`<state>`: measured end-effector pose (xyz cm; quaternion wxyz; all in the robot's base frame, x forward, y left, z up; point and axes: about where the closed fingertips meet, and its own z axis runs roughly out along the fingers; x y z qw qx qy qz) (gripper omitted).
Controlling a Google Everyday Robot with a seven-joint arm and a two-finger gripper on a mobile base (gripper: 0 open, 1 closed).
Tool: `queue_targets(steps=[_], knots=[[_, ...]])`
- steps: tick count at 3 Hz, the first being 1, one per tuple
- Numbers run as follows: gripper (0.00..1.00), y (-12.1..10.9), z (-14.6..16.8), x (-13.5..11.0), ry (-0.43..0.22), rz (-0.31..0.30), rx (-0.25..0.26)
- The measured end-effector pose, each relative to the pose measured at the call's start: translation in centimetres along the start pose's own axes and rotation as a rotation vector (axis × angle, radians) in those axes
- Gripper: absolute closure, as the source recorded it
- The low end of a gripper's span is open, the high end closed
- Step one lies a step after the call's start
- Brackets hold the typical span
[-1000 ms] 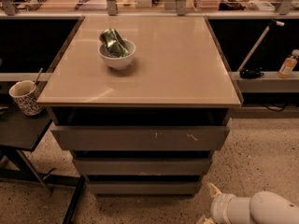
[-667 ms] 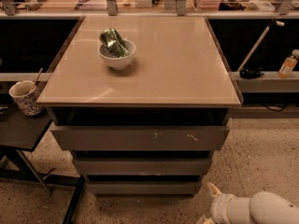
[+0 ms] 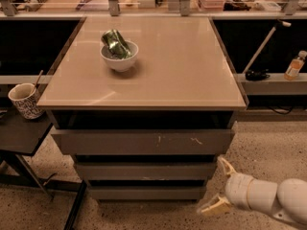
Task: Open middle drawer
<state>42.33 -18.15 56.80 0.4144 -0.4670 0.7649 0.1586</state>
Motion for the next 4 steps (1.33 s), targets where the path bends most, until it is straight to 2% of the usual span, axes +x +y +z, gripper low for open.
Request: queue_targets(steps=[1,2,3,4], knots=[[0.00,-1.2,0.1,-4.4,-0.058,-0.129,0.023],[0.00,0.1,1.3,-5.0,-0.039,-0.184,0.057],[0.00,4.7,3.1,-5.4,-0.023,-0.284,0.148],[0.00,4.7,3.1,-5.4,-0.023,-0.284,0.148]])
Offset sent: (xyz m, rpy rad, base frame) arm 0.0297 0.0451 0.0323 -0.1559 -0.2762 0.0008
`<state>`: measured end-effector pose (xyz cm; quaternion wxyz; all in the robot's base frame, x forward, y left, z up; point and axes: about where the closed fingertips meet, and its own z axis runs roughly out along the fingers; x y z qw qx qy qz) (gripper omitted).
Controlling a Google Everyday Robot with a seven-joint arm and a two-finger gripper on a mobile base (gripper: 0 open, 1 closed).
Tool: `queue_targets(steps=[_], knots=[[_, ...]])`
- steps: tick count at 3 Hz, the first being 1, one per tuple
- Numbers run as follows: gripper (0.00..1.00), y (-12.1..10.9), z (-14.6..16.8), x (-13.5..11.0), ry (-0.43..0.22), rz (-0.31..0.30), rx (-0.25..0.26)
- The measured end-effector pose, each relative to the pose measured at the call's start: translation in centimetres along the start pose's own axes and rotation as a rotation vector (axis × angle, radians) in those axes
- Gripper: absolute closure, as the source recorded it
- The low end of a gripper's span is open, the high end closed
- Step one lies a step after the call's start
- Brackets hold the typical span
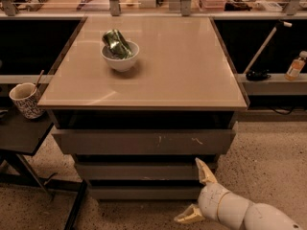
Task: Open middle drawer
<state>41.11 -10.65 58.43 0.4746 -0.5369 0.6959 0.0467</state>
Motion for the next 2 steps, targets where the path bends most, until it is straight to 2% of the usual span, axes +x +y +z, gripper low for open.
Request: queue_targets(steps=[1,2], knots=[[0.00,-0.2,1.0,1.3,0.020,0.022,-0.012],[0.00,-1.0,4.6,6.2,0.080,0.134,-0.034]])
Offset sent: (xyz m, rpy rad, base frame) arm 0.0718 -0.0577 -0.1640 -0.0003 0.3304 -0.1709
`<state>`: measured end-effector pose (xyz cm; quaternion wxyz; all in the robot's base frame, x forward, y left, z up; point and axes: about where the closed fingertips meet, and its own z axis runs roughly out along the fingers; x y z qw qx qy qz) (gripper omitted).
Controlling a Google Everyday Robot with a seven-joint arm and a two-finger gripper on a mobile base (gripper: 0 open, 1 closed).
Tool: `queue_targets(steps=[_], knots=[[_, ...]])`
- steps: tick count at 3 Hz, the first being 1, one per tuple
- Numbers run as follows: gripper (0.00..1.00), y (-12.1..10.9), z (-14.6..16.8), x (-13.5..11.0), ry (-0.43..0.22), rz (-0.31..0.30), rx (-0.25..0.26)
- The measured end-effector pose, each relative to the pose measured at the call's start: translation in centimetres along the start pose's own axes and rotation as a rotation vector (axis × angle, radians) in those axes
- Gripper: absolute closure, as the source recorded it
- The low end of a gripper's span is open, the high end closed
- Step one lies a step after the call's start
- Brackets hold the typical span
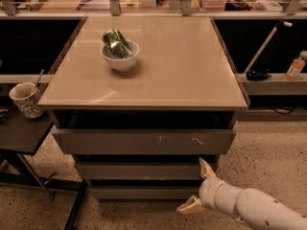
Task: Open middle drawer
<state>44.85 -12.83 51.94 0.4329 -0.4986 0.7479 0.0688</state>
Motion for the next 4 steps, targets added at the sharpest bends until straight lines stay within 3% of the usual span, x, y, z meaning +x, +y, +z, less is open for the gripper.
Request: queue_targets(steps=[1,2,3,4], knots=[[0.00,-0.6,3.9,5.0,0.067,0.082,-0.039],[0.00,-0.7,7.3,7.7,0.096,0.113,-0.069],[0.00,-1.6,9.8,4.8,0.065,0.010,-0.058],[0.00,-2.3,10.3,0.1,-0.014,-0.137,-0.001]])
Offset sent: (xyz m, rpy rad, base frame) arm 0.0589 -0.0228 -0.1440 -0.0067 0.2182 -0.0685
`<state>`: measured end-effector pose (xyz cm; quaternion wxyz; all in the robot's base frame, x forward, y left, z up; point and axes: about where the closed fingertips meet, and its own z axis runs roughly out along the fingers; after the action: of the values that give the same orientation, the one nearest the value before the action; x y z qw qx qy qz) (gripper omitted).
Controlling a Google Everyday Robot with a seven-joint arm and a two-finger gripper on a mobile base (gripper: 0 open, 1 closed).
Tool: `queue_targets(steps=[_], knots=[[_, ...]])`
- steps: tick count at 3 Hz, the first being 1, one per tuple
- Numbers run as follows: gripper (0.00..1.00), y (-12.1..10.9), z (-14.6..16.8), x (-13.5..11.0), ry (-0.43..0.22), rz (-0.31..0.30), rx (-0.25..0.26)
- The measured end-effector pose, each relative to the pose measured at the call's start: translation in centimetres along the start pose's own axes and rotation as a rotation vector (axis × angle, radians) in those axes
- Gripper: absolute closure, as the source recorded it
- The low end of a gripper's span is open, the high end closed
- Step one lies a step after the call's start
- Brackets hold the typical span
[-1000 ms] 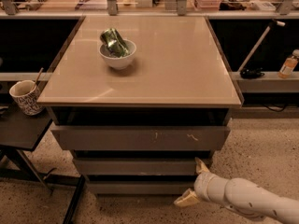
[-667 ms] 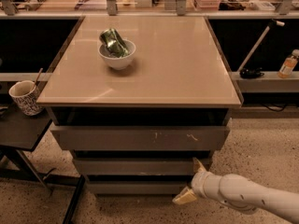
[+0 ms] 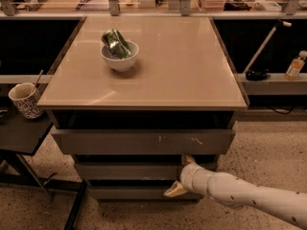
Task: Open middle drawer
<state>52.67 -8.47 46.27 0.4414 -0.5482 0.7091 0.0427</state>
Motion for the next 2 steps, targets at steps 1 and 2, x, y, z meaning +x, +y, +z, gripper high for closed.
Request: queue_targets(steps=[1,2], knots=[[0.00,0.0,0.4,-1.5,-0.025,-0.021,0.004],[0.00,0.2,1.2,0.0,0.009,0.008,-0.004]])
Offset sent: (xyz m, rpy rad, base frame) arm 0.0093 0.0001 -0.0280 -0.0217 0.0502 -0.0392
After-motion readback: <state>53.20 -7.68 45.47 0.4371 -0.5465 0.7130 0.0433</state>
